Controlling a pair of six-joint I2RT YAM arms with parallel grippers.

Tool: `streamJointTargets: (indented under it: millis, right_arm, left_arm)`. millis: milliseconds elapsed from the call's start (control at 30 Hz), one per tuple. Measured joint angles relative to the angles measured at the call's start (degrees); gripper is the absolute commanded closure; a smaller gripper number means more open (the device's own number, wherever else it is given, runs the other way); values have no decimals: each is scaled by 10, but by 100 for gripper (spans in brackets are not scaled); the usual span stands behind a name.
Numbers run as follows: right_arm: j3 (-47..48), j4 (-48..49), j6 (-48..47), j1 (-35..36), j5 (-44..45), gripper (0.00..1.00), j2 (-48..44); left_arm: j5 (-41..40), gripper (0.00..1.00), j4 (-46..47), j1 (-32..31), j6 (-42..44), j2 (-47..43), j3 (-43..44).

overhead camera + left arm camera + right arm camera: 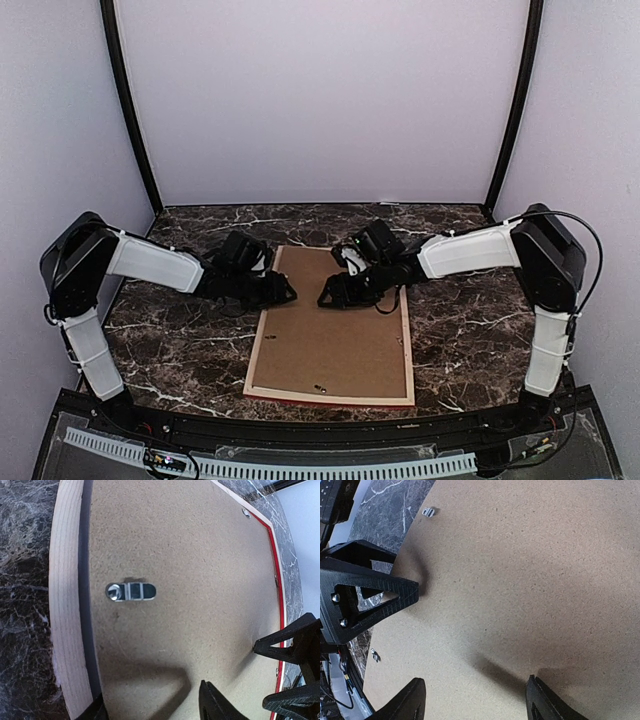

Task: Put the photo into the frame
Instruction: Place the backboard on the frame body.

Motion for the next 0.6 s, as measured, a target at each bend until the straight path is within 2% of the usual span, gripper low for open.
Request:
streamJointTargets:
  millis: [600]
  right_arm:
    - [-22,34,4,3,-2,30,-5]
  left_arm:
    - [-31,42,-77,-3,31,-35,7]
